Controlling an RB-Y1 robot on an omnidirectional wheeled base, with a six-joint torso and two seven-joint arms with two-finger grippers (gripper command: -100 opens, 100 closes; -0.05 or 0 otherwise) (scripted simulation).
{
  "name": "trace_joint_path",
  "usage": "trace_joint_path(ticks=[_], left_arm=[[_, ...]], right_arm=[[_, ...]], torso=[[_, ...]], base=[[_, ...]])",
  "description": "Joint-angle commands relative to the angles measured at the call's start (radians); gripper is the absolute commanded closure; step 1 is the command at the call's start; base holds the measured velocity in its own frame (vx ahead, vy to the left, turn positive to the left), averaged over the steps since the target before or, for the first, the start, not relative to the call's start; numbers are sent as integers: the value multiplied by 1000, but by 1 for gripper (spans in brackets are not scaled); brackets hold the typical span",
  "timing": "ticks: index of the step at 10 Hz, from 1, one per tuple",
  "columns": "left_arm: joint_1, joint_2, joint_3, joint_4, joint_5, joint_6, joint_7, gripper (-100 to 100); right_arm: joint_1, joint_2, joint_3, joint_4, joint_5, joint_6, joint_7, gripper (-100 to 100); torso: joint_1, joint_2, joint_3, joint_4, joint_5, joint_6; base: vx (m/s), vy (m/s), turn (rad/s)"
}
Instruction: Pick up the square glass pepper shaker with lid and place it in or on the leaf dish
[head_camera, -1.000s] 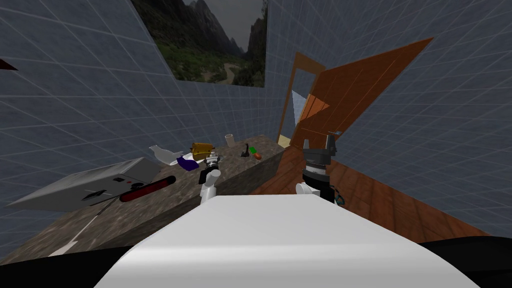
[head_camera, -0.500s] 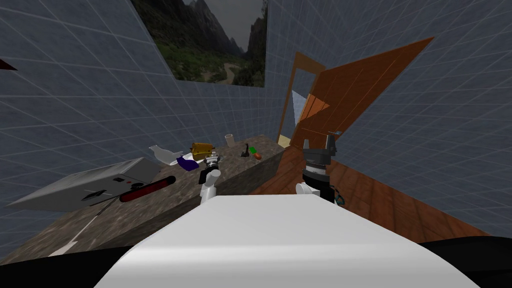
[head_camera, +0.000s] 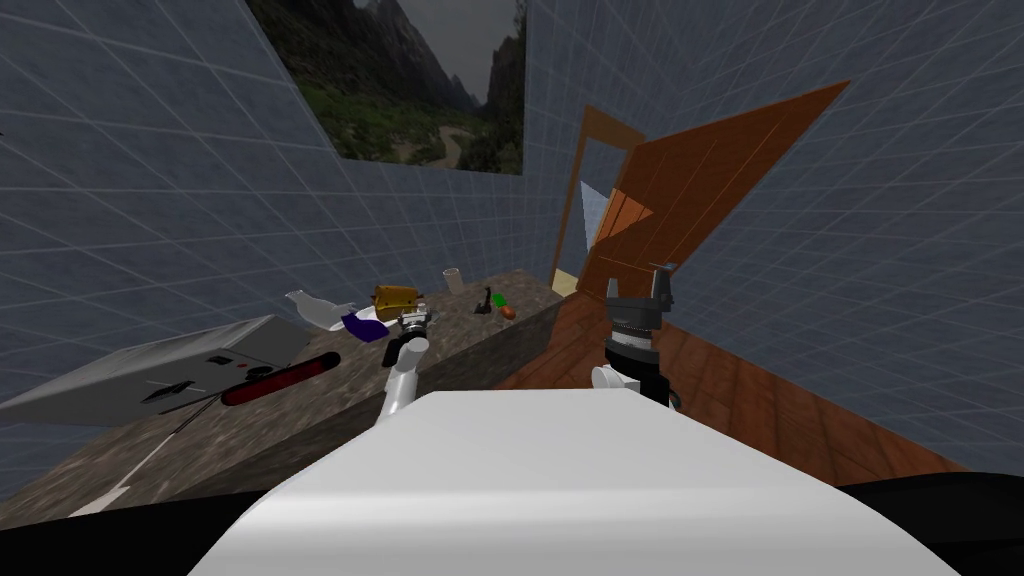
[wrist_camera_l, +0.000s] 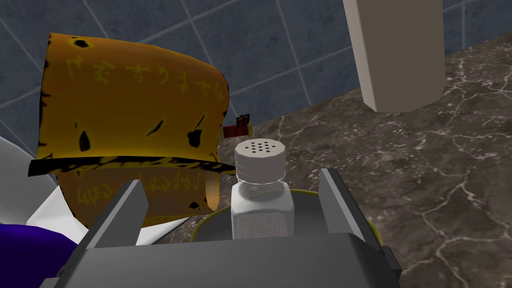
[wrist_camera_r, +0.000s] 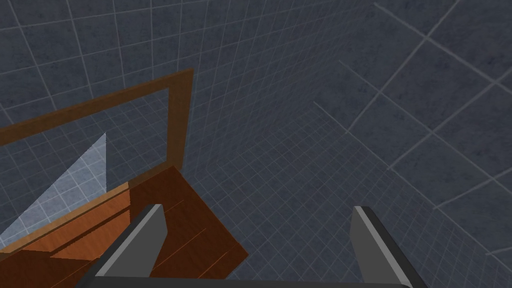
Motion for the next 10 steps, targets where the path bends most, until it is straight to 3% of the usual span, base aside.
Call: trace_joint_path(ticks=[1, 2, 10], left_arm=[[1, 50, -9, 24, 50, 2, -4, -100], [1, 64, -9, 24, 62, 2, -4, -100], [-10, 281, -33, 122, 265, 15, -16, -100]], right_arm=[[0, 0, 0, 0, 0, 0, 0, 0], [0, 0, 0, 0, 0, 0, 0, 0], [0, 0, 0, 0, 0, 0, 0, 0]], torso=[[0, 0, 0, 0, 0, 0], [0, 1, 0, 0, 0, 0], [0, 1, 0, 0, 0, 0]], base=[[-9, -79, -17], [-12, -66, -2], [-3, -79, -10]])
